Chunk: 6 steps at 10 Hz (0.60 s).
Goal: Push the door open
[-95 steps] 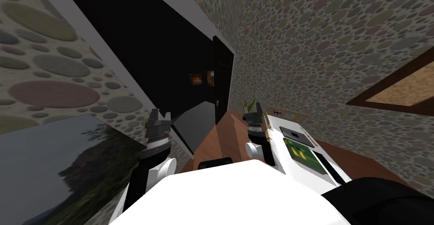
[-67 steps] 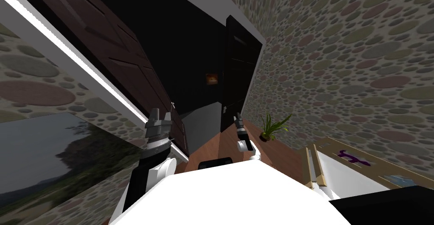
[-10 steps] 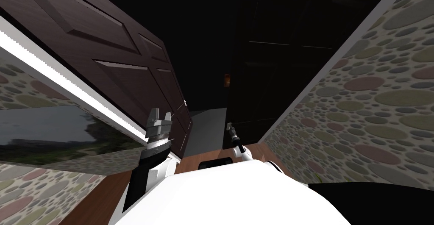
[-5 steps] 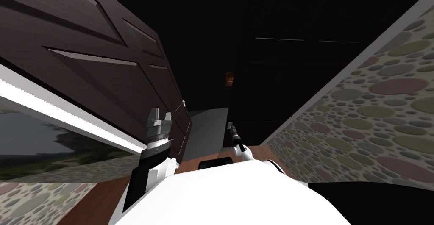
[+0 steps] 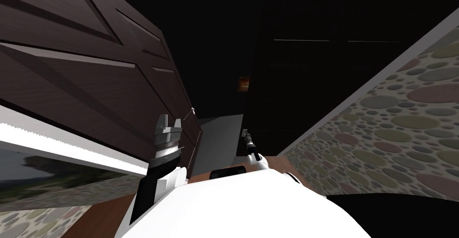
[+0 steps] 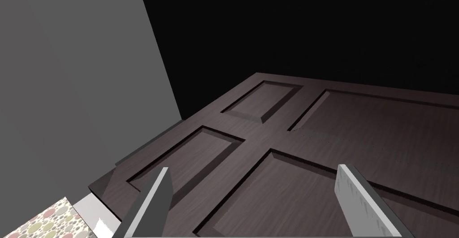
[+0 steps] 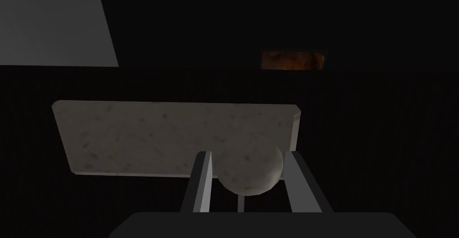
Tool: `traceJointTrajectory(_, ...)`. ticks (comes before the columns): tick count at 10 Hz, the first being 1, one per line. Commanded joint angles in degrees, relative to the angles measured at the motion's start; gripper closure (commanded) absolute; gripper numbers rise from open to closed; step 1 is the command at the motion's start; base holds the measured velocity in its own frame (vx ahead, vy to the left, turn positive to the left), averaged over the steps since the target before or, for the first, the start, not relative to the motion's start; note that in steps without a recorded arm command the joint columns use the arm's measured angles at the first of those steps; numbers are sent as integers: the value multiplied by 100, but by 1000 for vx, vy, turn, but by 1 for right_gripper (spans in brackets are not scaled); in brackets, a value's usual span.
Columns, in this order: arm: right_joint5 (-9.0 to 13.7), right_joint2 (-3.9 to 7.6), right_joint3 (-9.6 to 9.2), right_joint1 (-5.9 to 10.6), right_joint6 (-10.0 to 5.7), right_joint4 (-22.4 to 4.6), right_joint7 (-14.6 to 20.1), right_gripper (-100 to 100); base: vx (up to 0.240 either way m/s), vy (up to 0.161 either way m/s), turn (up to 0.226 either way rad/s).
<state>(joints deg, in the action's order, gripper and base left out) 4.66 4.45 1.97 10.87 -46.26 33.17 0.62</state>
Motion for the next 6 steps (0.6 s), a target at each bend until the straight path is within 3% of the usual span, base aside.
traceJointTrajectory(1,36,75,67,144,-181,-286,7,100,8,-16,28)
traceJointTrajectory(3,102,109,178,140,-178,-316,-32,100,62,23,-27)
traceJointTrajectory(6,189,147,326,135,-174,-325,-85,100,178,59,-89)
